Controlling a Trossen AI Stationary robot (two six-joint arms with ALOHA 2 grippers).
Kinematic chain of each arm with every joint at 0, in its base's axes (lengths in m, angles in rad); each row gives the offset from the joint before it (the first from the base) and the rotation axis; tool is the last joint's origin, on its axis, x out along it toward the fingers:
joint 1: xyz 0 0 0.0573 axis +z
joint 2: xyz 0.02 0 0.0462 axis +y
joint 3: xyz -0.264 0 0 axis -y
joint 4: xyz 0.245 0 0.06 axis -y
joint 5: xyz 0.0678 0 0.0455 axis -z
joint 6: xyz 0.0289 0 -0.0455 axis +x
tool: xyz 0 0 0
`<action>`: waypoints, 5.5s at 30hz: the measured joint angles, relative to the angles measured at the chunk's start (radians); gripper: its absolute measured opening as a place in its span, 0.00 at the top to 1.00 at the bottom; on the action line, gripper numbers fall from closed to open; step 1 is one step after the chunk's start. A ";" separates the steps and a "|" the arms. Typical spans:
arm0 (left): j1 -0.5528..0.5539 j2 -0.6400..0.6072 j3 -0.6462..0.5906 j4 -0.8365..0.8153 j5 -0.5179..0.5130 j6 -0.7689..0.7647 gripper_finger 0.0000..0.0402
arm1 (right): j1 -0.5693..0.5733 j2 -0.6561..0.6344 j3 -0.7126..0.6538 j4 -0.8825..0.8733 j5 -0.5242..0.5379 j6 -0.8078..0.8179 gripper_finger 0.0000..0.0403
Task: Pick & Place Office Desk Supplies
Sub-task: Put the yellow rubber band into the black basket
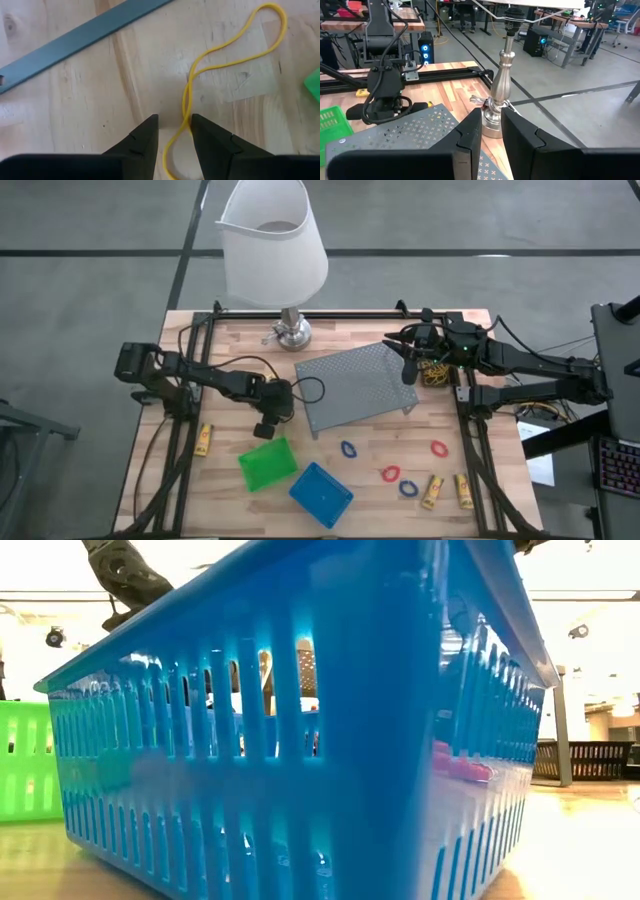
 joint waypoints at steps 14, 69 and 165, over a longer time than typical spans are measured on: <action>-0.016 -0.006 0.001 0.004 -0.004 -0.016 0.71 | 0.000 0.000 0.000 0.000 0.000 0.000 0.79; -0.072 -0.581 -0.004 0.061 -0.188 -0.166 1.00 | 0.000 0.000 0.000 0.000 0.000 0.000 0.81; -0.064 -0.266 0.052 0.847 -0.162 0.262 1.00 | 0.025 0.472 0.000 0.414 -0.531 0.076 0.38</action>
